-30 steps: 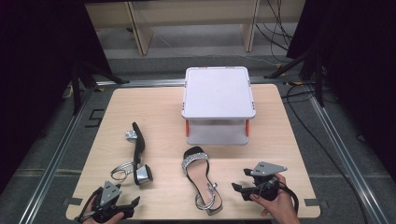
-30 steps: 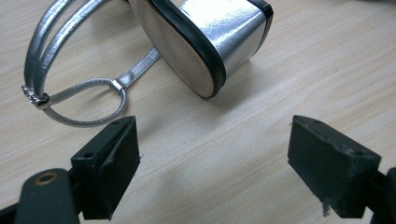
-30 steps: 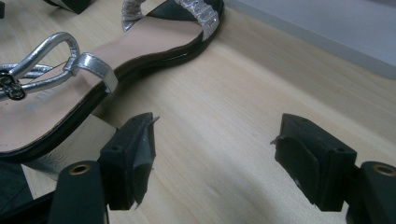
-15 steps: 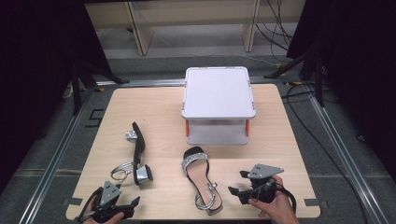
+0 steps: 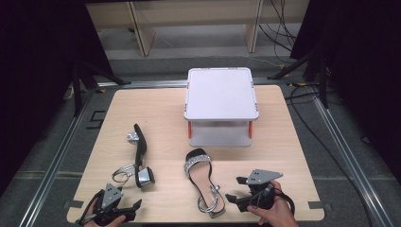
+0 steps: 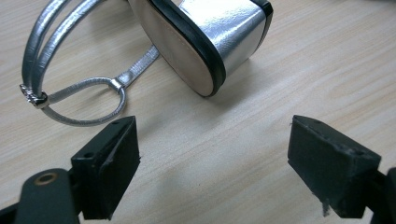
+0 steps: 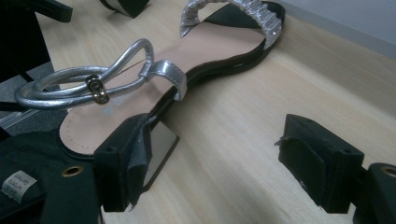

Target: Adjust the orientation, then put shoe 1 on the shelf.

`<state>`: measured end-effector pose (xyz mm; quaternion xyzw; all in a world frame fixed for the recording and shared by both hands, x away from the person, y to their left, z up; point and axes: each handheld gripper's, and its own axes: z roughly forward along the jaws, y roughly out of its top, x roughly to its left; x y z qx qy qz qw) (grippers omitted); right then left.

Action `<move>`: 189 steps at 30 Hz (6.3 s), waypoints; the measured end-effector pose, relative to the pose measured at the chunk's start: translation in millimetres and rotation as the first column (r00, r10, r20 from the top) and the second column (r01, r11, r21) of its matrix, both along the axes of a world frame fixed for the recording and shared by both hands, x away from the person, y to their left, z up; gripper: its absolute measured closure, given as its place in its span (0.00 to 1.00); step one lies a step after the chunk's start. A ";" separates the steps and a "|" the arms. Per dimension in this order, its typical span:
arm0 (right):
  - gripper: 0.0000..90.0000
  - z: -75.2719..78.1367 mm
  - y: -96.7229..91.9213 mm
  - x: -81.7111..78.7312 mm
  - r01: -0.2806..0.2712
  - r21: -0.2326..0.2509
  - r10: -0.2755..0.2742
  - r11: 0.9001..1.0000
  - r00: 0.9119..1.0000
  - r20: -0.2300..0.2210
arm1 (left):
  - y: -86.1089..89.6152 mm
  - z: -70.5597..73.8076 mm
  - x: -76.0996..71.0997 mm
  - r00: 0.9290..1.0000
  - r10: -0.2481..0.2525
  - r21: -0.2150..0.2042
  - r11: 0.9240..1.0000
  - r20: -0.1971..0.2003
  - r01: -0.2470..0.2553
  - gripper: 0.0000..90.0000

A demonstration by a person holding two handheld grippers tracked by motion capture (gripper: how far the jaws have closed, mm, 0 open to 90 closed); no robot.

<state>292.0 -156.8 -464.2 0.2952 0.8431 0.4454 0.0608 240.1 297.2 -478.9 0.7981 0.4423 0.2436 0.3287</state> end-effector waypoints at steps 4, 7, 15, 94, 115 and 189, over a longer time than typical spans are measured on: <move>0.29 -0.6 2.3 -0.7 -0.015 -0.009 0.015 1.000 1.000 0.010 | -2.1 -0.7 -1.4 1.000 0.016 -0.041 0.999 -0.001 -0.016 0.18; 0.30 -0.2 5.3 -4.0 -0.014 -0.003 0.014 1.000 1.000 -0.007 | -2.0 -0.6 -1.3 1.000 0.016 -0.041 0.999 -0.002 -0.016 0.18; 0.31 1.0 8.9 -6.8 -0.026 0.004 0.026 1.000 1.000 0.002 | -1.8 -0.4 -1.5 1.000 0.017 -0.040 0.999 -0.002 -0.017 0.18; 0.25 78.5 16.6 13.4 0.009 -0.036 -0.008 0.999 1.000 0.026 | 0.2 -0.1 -0.7 0.999 0.042 -0.033 0.999 -0.016 -0.042 0.18; 0.21 25.3 100.7 58.0 -0.121 -0.322 0.076 0.939 0.986 -0.148 | 1.2 -0.4 -1.0 0.999 0.039 -0.021 0.999 -0.017 -0.039 0.18; 0.48 59.0 132.0 65.1 -0.193 -0.407 0.160 0.893 0.981 -0.114 | 1.7 -0.4 -2.9 0.999 0.044 -0.053 0.998 -0.003 -0.045 0.18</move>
